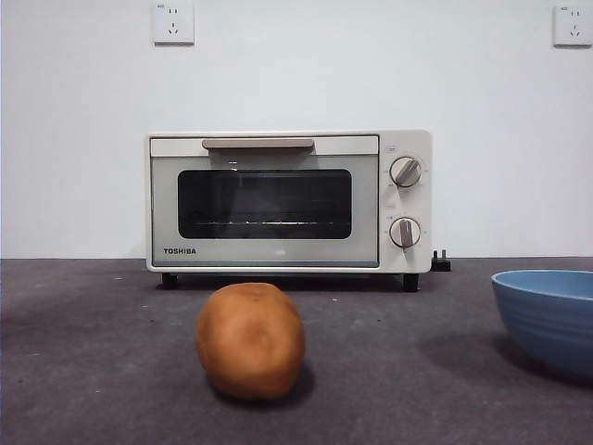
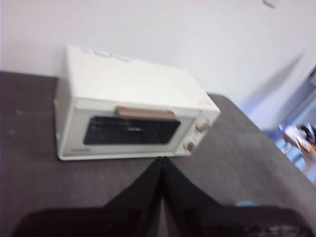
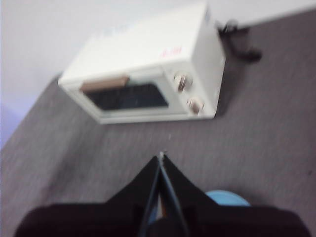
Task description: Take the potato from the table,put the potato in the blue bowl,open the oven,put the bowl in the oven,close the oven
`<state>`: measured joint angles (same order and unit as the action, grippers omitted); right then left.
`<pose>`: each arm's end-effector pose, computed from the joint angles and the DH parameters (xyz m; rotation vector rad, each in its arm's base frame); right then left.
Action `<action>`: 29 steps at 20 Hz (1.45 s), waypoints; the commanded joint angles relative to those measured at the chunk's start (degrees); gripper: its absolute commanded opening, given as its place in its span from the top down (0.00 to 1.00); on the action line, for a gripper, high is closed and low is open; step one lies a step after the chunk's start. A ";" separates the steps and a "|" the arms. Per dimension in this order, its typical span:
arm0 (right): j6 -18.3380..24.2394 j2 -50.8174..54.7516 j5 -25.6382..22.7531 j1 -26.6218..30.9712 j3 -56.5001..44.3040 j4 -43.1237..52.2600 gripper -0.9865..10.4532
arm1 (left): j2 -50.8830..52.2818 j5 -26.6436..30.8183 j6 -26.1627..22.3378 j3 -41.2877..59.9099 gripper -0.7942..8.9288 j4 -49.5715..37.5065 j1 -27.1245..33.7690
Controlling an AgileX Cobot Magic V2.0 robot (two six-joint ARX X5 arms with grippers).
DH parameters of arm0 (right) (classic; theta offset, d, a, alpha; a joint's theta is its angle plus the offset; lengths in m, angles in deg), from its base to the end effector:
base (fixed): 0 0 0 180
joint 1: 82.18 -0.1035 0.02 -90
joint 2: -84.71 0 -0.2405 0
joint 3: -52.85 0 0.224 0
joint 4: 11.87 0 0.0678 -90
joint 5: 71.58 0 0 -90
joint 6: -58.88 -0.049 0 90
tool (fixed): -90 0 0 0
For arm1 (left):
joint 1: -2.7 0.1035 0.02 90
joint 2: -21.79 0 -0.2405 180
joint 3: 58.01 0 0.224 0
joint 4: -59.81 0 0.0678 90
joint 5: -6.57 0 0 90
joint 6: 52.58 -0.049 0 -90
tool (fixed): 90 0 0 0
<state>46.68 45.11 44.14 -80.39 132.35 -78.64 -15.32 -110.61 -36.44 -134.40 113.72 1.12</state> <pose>0.1070 0.0179 0.3499 0.3185 0.5017 0.3602 0.1087 -0.0254 0.3623 -0.3315 0.3207 -0.4610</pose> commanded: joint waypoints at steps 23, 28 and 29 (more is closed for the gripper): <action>3.30 -37.48 -11.43 -40.06 12.70 -2.45 0.89 | -6.75 -4.76 -13.44 0.02 0.92 15.54 -9.38; 1.88 -45.86 -11.41 -46.77 12.70 1.01 0.72 | -6.75 -4.76 -13.81 0.02 0.92 17.38 -9.35; 0.85 -47.06 -11.41 -47.41 12.70 1.40 0.66 | -6.75 -4.76 -13.79 0.02 0.92 17.44 -9.35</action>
<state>48.82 -1.66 32.86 -127.71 145.05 -77.64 -22.29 -115.13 -49.21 -134.40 131.18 -8.00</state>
